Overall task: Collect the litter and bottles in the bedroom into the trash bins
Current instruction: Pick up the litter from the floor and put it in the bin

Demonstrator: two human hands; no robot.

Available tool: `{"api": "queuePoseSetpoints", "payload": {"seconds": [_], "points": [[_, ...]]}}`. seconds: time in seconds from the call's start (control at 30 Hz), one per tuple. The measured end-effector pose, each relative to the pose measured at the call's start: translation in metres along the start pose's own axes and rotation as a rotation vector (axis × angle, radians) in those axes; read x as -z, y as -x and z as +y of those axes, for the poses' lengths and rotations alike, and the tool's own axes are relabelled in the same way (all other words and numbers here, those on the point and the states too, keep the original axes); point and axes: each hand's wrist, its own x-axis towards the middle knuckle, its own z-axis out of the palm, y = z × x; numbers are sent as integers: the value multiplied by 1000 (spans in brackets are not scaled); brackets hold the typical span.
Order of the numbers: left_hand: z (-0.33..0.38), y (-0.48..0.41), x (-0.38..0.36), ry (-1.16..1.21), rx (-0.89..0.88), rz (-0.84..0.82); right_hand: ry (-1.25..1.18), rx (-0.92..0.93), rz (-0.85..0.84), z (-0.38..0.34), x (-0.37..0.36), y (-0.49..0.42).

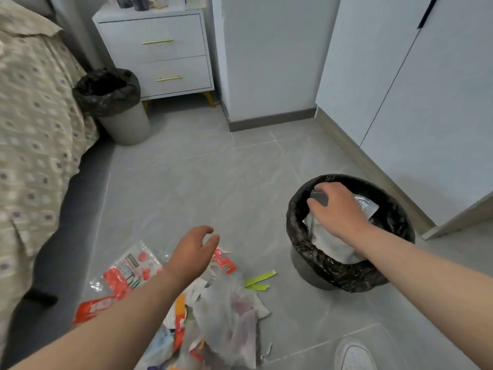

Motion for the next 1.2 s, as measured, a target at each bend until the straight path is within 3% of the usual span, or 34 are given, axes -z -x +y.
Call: {"api": "queuePoseSetpoints", "payload": {"seconds": [0.1, 0.23, 0.47, 0.6, 0.87, 1.07, 1.2], "points": [[-70, 12, 7, -41, 261, -69, -107, 224, 92, -48, -10, 16], [-132, 31, 3, -21, 466, -74, -93, 383, -113, -77, -74, 35], [-220, 26, -33, -39, 776, -87, 204, -19, -732, -61, -199, 67], [-216, 32, -42, 14, 816, -88, 311, -60, -917, -48, -234, 89], [-224, 30, -36, 245, 668, 87, 218, -87, -826, -40, -255, 96], [-222, 29, -20, 327, 588, 87, -7, -81, -744, -35, -247, 87], [-218, 30, -5, 385, 593, 125, -12, -35, -735, -43, -225, 75]]}}
